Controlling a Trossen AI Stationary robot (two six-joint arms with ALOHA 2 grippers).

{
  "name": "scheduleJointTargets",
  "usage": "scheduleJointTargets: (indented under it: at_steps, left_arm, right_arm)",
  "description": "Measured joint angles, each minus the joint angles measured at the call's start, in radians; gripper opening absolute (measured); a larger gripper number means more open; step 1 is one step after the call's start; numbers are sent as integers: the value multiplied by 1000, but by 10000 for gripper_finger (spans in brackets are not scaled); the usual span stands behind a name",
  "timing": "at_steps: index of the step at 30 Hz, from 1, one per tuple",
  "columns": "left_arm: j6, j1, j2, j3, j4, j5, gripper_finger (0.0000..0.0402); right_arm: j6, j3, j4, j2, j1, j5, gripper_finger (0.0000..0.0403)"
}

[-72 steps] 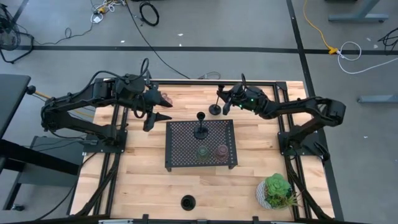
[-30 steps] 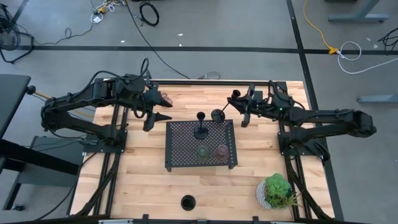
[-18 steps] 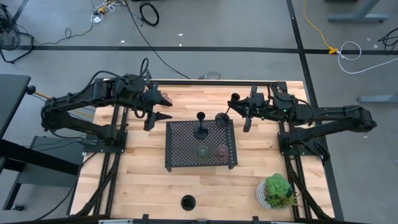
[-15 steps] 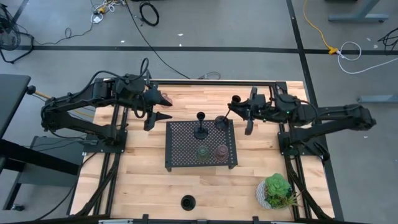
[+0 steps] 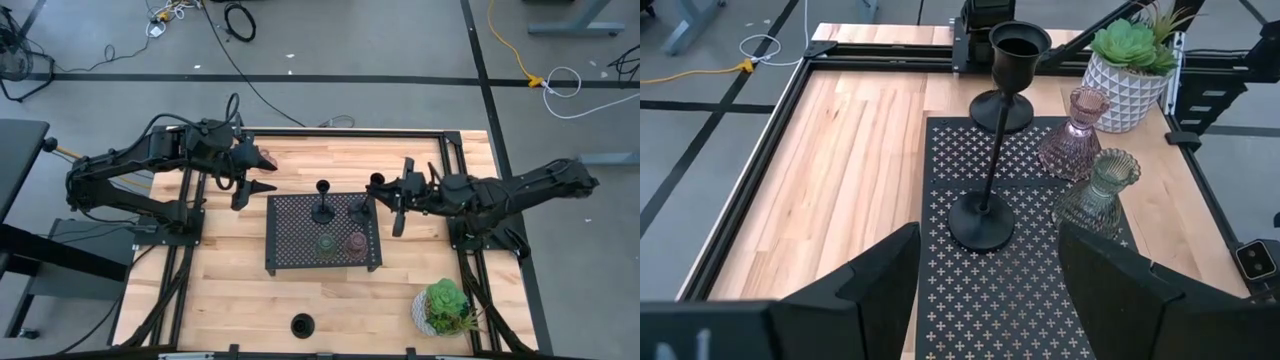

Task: Pick & Place candle stick holders
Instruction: Align the top black candle holder on the shelf with the black candle holder

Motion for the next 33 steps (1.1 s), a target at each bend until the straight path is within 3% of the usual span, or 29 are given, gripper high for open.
scheduleJointTargets:
  at_steps: [19,33]
  left_arm:
    - [2,0,0,0,1,0,241]
    - [1,0,0,0,0,0,241]
  right_arm:
    - [-20,0,67,151,4,38,1]
    - [-22,0,73,172,-32,35,5]
